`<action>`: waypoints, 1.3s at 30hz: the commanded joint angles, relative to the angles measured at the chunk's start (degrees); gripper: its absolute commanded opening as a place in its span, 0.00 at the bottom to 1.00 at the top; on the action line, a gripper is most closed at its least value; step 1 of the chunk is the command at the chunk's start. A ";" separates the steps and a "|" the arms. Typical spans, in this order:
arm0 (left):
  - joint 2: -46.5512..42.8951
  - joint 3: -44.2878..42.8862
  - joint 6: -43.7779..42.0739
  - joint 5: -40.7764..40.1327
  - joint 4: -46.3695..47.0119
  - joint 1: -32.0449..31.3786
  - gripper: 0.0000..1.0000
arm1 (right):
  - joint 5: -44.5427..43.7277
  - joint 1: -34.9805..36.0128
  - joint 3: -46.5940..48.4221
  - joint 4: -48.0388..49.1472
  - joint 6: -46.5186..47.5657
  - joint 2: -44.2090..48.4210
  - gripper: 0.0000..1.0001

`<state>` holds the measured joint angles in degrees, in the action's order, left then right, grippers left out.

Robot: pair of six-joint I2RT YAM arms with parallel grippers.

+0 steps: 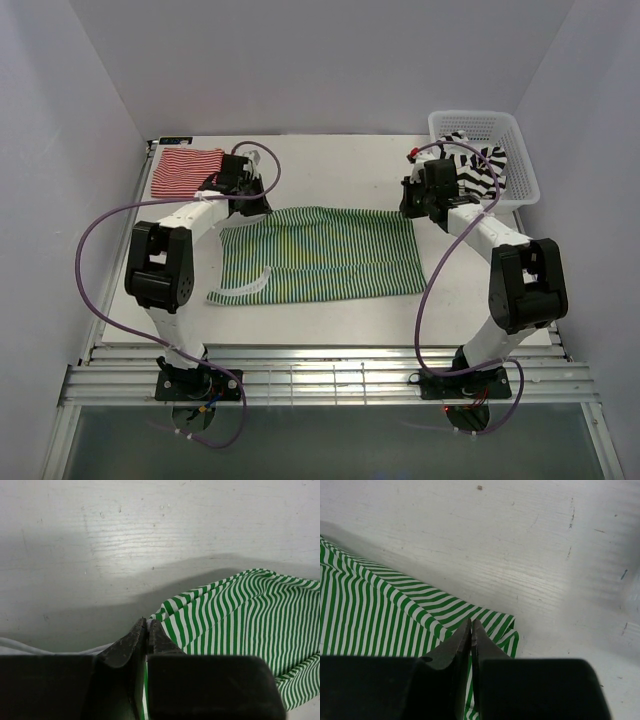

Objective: Fold and stack the tank tops
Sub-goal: Fold the tank top

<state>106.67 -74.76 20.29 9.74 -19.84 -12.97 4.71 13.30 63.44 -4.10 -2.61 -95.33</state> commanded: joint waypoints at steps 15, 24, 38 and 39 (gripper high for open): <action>-4.01 4.09 -3.86 -7.01 7.79 -1.18 0.00 | 0.74 -0.03 -2.53 3.13 -0.02 4.80 0.08; -12.01 15.25 -0.87 -8.42 13.50 -2.41 0.00 | 2.58 -0.12 -8.33 3.31 -0.64 8.58 0.08; -21.94 30.11 3.52 -8.77 19.31 -3.37 0.00 | 0.92 -0.12 -15.01 3.40 -0.64 13.33 0.08; -22.12 30.64 3.70 -8.68 20.61 -3.38 0.00 | 0.22 -0.20 -15.36 3.40 -0.55 13.50 0.08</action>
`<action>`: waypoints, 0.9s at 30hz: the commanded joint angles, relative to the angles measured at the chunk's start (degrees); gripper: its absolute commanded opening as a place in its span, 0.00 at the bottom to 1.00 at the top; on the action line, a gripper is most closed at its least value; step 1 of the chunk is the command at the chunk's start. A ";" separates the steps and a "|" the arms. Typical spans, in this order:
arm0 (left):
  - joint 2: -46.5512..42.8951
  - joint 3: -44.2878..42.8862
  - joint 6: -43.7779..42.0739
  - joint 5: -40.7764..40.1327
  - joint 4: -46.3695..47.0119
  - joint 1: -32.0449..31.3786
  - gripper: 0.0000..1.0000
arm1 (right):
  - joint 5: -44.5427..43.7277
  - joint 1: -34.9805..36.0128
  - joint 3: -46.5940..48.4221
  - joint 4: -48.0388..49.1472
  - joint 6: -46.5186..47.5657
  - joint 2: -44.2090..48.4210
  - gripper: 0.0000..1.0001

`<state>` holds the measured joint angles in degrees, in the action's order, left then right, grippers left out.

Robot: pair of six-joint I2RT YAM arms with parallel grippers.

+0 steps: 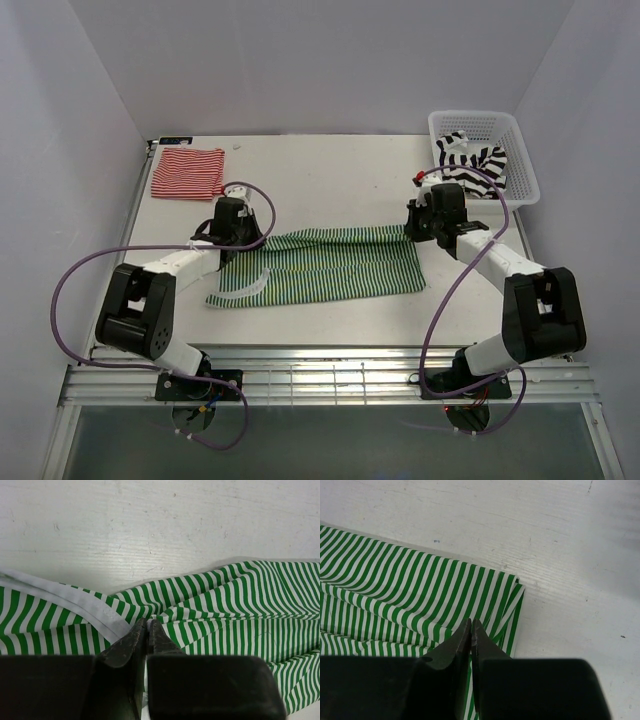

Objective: Fold and stack the tank tops
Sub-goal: Fold the tank top

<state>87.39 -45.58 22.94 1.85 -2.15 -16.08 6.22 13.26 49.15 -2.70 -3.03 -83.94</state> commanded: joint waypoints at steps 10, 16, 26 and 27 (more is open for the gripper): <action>-5.13 7.61 2.64 1.58 6.81 -0.80 0.00 | -3.06 -0.43 -2.48 2.00 1.97 2.03 0.08; -4.69 8.49 3.69 2.37 6.99 -1.41 0.00 | -5.60 -0.51 -1.95 4.10 2.24 -0.34 0.08; -7.23 11.83 5.36 3.16 7.43 -2.12 0.01 | -10.17 -0.43 -1.07 8.06 6.37 -2.54 0.08; -7.41 12.09 5.45 3.16 7.43 -2.12 0.01 | -9.39 -0.42 -1.16 8.15 6.45 -2.63 0.08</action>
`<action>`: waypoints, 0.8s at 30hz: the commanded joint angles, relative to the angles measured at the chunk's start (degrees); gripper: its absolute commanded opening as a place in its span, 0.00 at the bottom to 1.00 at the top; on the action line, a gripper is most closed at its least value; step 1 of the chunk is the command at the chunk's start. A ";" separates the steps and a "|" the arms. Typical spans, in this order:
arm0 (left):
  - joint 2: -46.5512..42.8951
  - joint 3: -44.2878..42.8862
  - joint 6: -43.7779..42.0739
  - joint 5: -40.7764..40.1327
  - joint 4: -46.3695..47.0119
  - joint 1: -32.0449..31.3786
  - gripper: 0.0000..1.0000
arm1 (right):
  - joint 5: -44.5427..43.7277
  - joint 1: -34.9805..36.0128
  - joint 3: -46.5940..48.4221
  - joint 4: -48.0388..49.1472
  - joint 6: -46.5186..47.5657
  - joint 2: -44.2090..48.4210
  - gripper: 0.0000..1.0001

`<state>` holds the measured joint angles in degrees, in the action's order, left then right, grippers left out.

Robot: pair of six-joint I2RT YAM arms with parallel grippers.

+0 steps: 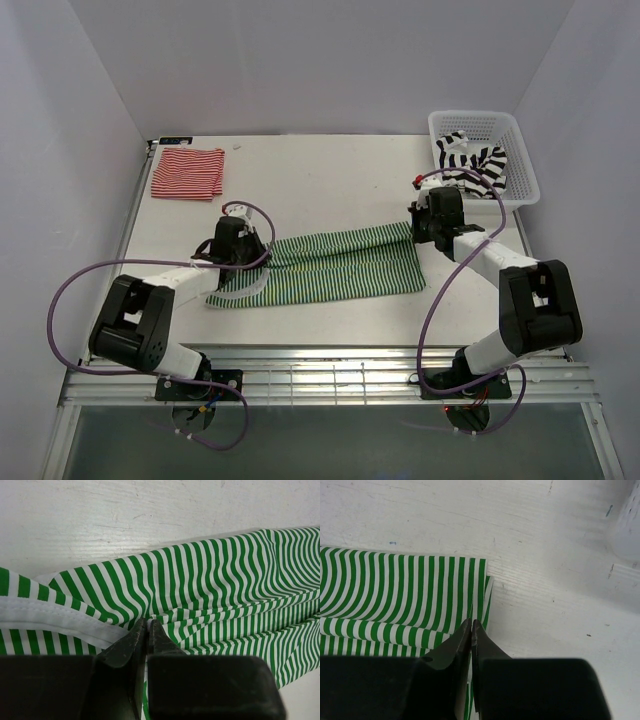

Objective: Fold and stack the tank tops
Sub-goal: Fold the tank top

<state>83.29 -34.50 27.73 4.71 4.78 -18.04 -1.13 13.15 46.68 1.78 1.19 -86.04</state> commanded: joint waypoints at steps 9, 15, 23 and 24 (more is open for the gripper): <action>-3.74 1.89 0.84 0.48 -0.47 -0.33 0.18 | 0.51 -0.32 -1.76 4.99 0.13 -1.06 0.12; -7.95 2.77 2.68 2.58 -3.54 -0.33 0.63 | -0.72 -0.40 -4.74 2.88 -3.29 1.74 0.32; -17.89 -0.73 9.79 -0.74 -13.20 -0.68 0.98 | 5.32 -0.40 -4.93 -1.69 -3.57 10.45 0.90; -17.81 -1.70 9.89 -1.89 -14.08 -0.68 0.98 | 6.74 -0.40 -4.14 -3.52 -3.13 10.80 0.90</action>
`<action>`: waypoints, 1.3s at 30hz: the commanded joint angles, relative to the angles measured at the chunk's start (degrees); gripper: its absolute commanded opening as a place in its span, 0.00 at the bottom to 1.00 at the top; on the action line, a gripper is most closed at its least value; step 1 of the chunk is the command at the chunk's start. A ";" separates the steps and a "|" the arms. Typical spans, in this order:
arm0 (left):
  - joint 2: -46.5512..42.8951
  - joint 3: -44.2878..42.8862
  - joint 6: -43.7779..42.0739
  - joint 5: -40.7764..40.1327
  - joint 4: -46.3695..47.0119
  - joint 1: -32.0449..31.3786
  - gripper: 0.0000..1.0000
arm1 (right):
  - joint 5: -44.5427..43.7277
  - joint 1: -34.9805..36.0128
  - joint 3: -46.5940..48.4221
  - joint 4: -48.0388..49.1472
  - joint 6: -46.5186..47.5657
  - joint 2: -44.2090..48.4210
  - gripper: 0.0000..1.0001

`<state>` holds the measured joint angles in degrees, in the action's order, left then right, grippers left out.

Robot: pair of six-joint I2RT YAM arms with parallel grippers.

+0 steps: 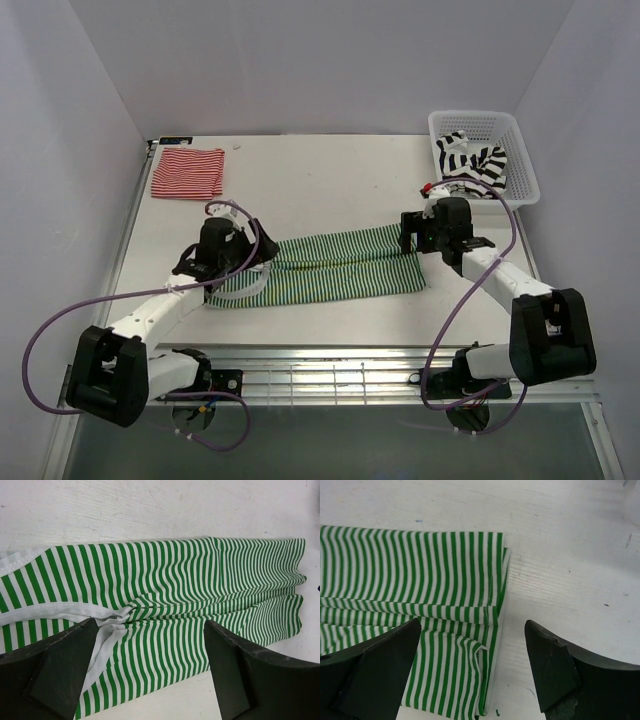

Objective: Fold and stack the tank tops
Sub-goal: Fold the tank top

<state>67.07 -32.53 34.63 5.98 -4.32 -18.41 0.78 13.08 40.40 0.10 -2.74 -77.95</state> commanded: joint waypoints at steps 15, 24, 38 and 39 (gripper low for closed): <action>18.18 -14.49 12.82 -7.47 -17.21 6.37 0.98 | 22.77 20.92 26.02 -6.87 2.48 -20.64 0.90; 19.51 -11.50 13.09 -3.34 -16.69 11.38 0.98 | 30.69 29.63 35.44 -5.90 2.48 -32.69 0.90; 21.26 -13.17 11.95 -3.25 -16.51 11.91 0.98 | 33.06 34.64 37.03 -4.40 4.05 -36.75 0.90; 21.35 -13.17 11.95 -3.51 -16.60 12.00 0.98 | 32.89 35.25 35.81 -4.58 4.15 -36.22 0.90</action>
<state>86.94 -45.63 47.42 3.46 -19.92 -6.85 31.73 46.74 76.99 -5.78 -0.51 -115.92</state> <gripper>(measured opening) 0.979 0.900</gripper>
